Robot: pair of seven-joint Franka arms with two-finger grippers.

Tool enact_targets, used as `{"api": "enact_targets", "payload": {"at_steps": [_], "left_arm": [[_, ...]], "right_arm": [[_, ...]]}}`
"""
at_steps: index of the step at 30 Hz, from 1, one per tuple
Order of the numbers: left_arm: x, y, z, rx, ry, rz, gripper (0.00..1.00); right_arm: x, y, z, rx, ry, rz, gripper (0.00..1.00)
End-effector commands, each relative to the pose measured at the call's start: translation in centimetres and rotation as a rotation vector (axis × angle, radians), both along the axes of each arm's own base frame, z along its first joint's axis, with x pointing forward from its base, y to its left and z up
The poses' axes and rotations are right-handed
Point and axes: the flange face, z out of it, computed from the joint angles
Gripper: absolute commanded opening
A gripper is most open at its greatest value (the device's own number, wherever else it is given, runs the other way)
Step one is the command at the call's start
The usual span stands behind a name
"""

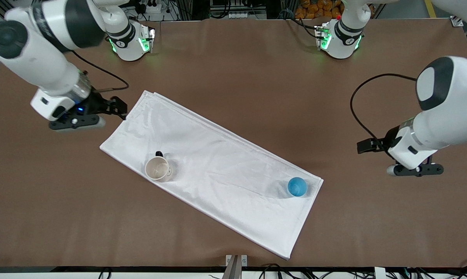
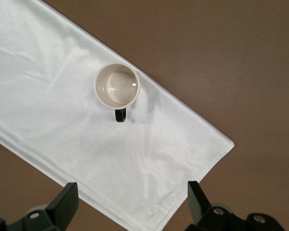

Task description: Place blue cup into white mug on table

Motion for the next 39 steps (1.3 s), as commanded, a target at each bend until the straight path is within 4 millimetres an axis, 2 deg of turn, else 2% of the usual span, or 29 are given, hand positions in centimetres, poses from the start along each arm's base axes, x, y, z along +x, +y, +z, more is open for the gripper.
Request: {"api": "enact_targets", "payload": {"at_steps": [1, 7, 10, 14, 19, 22, 24, 26, 29, 39], "left_arm": [[1.9, -4.0, -4.6, -0.024, -0.022, 0.027, 1.0], [3.3, -4.9, -7.1, -0.047, -0.068, 0.18, 1.0], [3.6, -6.3, -8.4, -0.056, -0.081, 0.227, 1.0], [4.1, -7.1, -9.9, -0.072, -0.105, 0.282, 1.0], [3.9, -10.8, -13.0, -0.076, -0.123, 0.286, 1.0], [4.1, -11.5, -14.4, -0.087, -0.142, 0.312, 1.0], [4.0, -11.6, -15.0, -0.082, -0.135, 0.32, 1.0], [3.6, -12.6, -15.8, -0.074, -0.125, 0.301, 1.0], [3.3, -13.1, -17.3, -0.058, -0.112, 0.286, 1.0], [3.2, -13.0, -19.3, -0.025, -0.103, 0.26, 1.0]], "right_arm": [[-0.7, 2.5, -4.9, -0.004, 0.019, -0.083, 1.0], [0.3, 4.0, -9.3, -0.032, 0.034, -0.083, 1.0], [0.7, 4.4, -10.9, -0.025, 0.029, -0.078, 1.0], [1.3, 4.7, -13.2, -0.018, 0.033, -0.116, 1.0], [1.7, 5.5, -16.3, -0.049, 0.015, -0.11, 1.0], [2.0, 5.8, -18.4, -0.071, -0.003, -0.112, 1.0], [2.1, 6.4, -19.7, -0.073, -0.018, -0.117, 0.97], [2.1, 6.7, -21.0, -0.082, -0.02, -0.122, 0.94], [2.1, 7.1, -22.1, -0.099, -0.032, -0.115, 0.87], [2.4, 7.4, -23.9, -0.1, -0.045, -0.129, 0.54]]}}
